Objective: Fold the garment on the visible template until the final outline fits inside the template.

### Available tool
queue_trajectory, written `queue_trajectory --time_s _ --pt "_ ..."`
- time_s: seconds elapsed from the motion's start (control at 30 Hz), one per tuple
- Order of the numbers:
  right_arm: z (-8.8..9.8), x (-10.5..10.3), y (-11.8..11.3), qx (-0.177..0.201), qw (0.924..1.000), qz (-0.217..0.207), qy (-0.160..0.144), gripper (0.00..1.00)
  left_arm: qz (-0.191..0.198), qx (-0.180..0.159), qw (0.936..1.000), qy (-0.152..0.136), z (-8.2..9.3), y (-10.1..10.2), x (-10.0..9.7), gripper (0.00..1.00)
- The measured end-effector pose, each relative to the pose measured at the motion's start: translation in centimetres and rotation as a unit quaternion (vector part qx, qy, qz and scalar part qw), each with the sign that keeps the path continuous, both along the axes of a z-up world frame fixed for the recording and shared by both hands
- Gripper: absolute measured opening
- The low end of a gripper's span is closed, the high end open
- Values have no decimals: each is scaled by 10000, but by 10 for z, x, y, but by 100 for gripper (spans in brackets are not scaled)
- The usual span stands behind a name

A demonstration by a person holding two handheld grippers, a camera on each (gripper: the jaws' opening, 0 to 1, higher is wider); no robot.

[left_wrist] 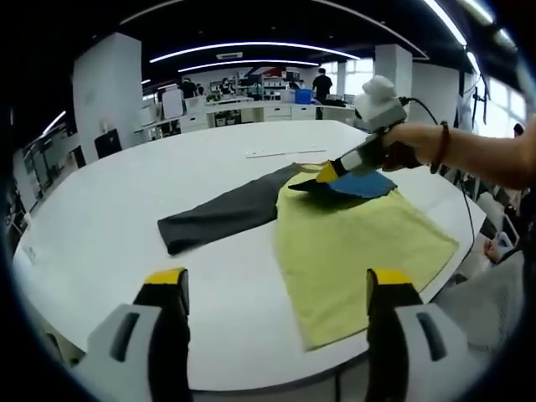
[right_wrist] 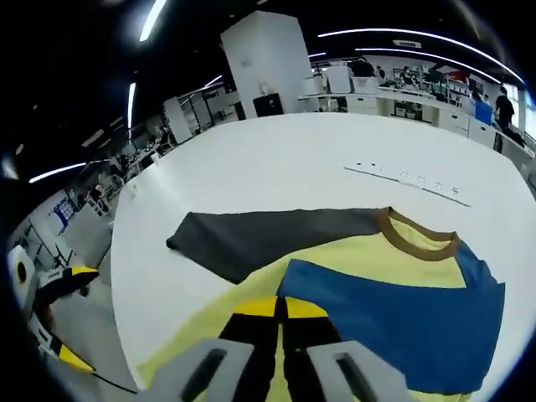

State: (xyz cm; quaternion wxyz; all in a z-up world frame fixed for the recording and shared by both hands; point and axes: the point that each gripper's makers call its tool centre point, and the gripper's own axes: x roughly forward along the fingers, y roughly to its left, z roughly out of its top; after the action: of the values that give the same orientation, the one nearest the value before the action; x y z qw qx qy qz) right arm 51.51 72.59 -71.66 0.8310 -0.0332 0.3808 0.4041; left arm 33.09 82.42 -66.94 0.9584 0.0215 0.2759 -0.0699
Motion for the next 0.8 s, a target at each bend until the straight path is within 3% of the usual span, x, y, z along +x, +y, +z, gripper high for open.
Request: queue_trajectory --time_s 0.3,0.67,0.8 --pt "-4 -7 9 -59 10000 -53 39 0 11 -23 10000 27 -3 1 -1 85" --pt "-31 -22 8 -367 9990 191 186 0 24 -25 10000 19 -2 3 -1 85" --pt "-34 -29 10 -347 9984 382 243 11 100 -4 9999 16 -2 7 -2 87"
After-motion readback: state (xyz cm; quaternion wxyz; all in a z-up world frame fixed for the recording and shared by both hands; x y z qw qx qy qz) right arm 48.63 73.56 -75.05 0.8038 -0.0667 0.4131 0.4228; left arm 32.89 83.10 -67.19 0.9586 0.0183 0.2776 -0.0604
